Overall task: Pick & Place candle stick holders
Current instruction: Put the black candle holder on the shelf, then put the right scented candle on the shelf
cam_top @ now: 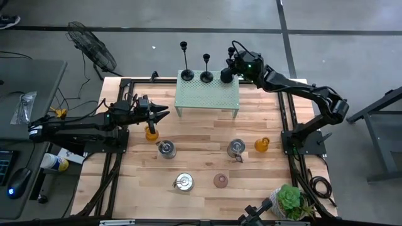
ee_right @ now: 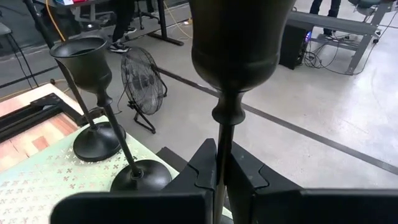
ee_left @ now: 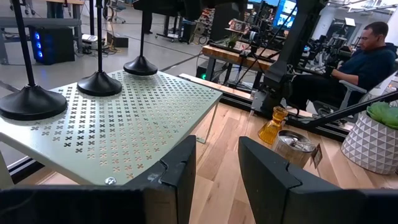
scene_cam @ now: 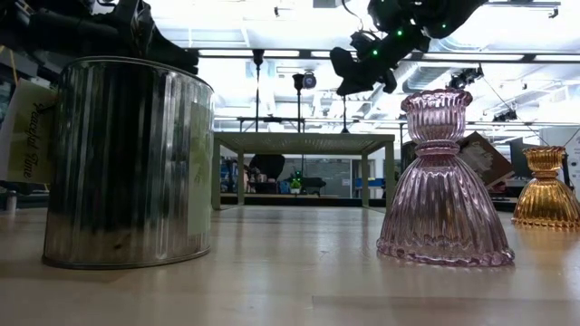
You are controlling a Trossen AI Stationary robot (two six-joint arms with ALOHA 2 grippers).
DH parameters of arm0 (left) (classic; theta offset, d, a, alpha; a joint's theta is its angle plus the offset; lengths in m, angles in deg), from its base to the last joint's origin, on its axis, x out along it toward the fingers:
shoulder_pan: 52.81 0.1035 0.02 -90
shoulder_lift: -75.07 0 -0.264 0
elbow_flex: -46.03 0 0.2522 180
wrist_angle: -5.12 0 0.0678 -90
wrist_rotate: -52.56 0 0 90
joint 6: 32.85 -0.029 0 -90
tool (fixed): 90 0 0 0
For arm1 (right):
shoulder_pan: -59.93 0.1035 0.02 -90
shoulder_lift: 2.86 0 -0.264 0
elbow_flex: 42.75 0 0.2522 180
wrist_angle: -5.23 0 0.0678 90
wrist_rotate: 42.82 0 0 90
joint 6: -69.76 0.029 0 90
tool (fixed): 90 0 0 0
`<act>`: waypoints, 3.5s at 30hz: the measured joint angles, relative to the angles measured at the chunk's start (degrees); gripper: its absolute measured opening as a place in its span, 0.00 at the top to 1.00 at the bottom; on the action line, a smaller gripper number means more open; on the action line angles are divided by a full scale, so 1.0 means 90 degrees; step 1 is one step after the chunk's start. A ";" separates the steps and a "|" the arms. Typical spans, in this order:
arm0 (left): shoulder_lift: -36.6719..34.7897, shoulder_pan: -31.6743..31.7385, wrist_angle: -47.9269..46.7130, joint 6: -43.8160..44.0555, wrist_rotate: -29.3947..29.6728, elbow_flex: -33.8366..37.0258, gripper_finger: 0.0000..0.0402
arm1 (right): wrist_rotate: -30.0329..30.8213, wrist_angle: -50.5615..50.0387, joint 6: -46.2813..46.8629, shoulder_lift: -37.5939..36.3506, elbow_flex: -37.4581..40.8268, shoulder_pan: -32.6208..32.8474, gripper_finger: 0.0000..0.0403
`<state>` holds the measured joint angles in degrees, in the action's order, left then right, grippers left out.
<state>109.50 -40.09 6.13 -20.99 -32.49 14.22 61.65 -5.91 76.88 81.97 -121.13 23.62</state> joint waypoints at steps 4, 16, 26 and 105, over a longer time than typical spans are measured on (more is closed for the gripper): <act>0.0000 0.0000 0.0000 -0.0001 0.0000 0.0000 0.71 | -0.0044 0.0036 -0.0100 0.0087 0.0000 -0.0004 0.99; -0.0001 0.0001 -0.0027 0.0001 0.0000 0.0002 0.71 | -0.0140 0.0104 -0.0131 0.0202 0.0002 -0.0051 0.99; 0.0001 0.0001 -0.0044 -0.0001 0.0000 0.0002 0.71 | -0.0176 0.0072 -0.0129 0.0202 0.0002 -0.0051 0.98; 0.0001 0.0001 -0.0044 -0.0001 0.0000 0.0002 0.71 | -0.1819 -0.6745 0.3776 -0.1735 0.0002 0.2614 0.11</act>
<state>109.51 -40.08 5.73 -21.00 -32.49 14.24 45.28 -66.61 110.86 66.36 -121.11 47.15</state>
